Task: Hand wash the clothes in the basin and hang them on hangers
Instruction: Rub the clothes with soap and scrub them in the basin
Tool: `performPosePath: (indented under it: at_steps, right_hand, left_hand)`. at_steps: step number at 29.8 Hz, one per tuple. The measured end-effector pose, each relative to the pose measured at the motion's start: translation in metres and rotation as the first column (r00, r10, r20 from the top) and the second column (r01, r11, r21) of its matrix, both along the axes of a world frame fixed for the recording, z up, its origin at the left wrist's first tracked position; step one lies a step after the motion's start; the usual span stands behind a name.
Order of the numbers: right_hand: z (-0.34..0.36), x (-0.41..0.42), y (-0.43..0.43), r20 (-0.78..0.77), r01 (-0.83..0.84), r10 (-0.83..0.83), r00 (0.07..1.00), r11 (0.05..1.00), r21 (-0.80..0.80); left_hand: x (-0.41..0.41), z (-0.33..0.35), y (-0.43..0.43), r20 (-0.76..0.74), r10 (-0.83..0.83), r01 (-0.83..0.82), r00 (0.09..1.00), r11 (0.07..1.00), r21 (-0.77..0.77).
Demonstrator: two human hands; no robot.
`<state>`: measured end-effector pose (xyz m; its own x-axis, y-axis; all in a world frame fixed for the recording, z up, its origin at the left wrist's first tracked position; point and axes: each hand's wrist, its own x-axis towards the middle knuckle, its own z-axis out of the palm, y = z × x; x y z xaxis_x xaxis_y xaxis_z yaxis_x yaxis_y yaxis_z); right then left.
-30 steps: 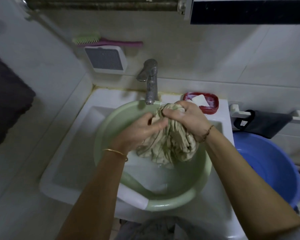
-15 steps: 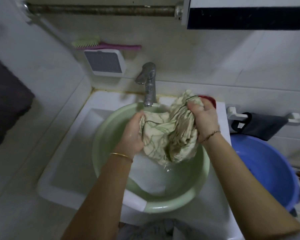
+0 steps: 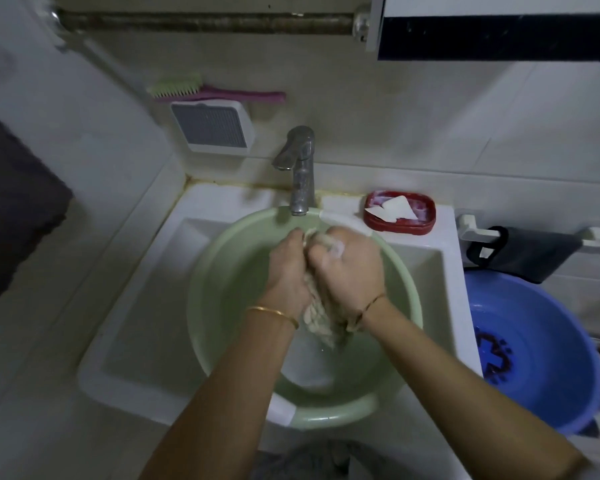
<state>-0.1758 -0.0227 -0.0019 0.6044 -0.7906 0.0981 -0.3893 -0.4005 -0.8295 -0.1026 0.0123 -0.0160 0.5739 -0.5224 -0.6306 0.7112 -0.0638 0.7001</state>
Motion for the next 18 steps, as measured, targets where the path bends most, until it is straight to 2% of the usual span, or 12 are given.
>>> performPosePath:
  at_steps: [2, 5, 6, 7, 8, 9, 10, 11, 13, 15, 16, 18]
  right_hand:
    - [0.001, -0.003, 0.012, 0.032, -0.039, 0.039, 0.999, 0.999, 0.018]
    - [-0.005, 0.0, -0.02, 0.09, 0.094, -0.111, 0.99, 0.979, 0.178]
    - [-0.006, -0.001, -0.031, 0.099, 0.073, -0.104, 0.99, 0.958, 0.279]
    - [-0.006, -0.003, -0.04, 0.166, -0.041, -0.033, 0.986, 0.906, 0.421]
    - [-0.007, -0.006, -0.044, 0.311, -0.243, 0.069, 0.948, 0.788, 0.566]
    - [-0.008, -0.009, -0.046, 0.452, -0.421, 0.12, 0.884, 0.625, 0.657]
    - [-0.007, -0.012, -0.046, 0.523, -0.516, 0.14, 0.841, 0.501, 0.695]
    - [-0.006, -0.012, -0.047, 0.533, -0.544, 0.163, 0.83, 0.445, 0.711]
    - [-0.006, -0.009, -0.051, 0.455, -0.461, 0.139, 0.88, 0.483, 0.744]
    - [-0.003, -0.008, -0.053, 0.437, -0.394, 0.02, 0.899, 0.471, 0.789]
    - [-0.001, -0.008, -0.054, 0.452, -0.397, -0.037, 0.891, 0.417, 0.818]
    - [0.004, -0.011, -0.057, 0.471, -0.428, -0.16, 0.867, 0.244, 0.87]
  left_hand:
    - [0.002, 0.002, 0.003, 0.04, -0.023, 0.022, 0.999, 1.0, 0.009]
    - [-0.004, 0.007, 0.004, 0.154, -0.189, 0.178, 0.97, 0.98, 0.087]
    - [-0.005, 0.014, 0.002, 0.175, -0.237, 0.227, 0.956, 0.971, 0.076]
    - [-0.003, 0.022, -0.001, 0.219, -0.261, 0.251, 0.94, 0.965, 0.073]
    - [0.001, 0.029, -0.004, 0.283, -0.275, 0.263, 0.919, 0.961, 0.081]
    - [0.007, 0.034, -0.008, 0.355, -0.274, 0.259, 0.894, 0.962, 0.088]
    - [0.011, 0.041, -0.01, 0.423, -0.267, 0.254, 0.866, 0.963, 0.087]
    - [0.014, 0.045, -0.012, 0.467, -0.259, 0.258, 0.845, 0.964, 0.068]
    - [0.015, 0.051, -0.012, 0.521, -0.293, 0.322, 0.802, 0.946, 0.035]
    - [0.013, 0.048, -0.004, 0.575, -0.245, 0.323, 0.781, 0.946, -0.036]
    - [0.012, 0.042, 0.001, 0.58, -0.171, 0.274, 0.797, 0.957, -0.094]
    - [0.017, 0.023, 0.015, 0.568, -0.06, 0.193, 0.821, 0.965, -0.176]
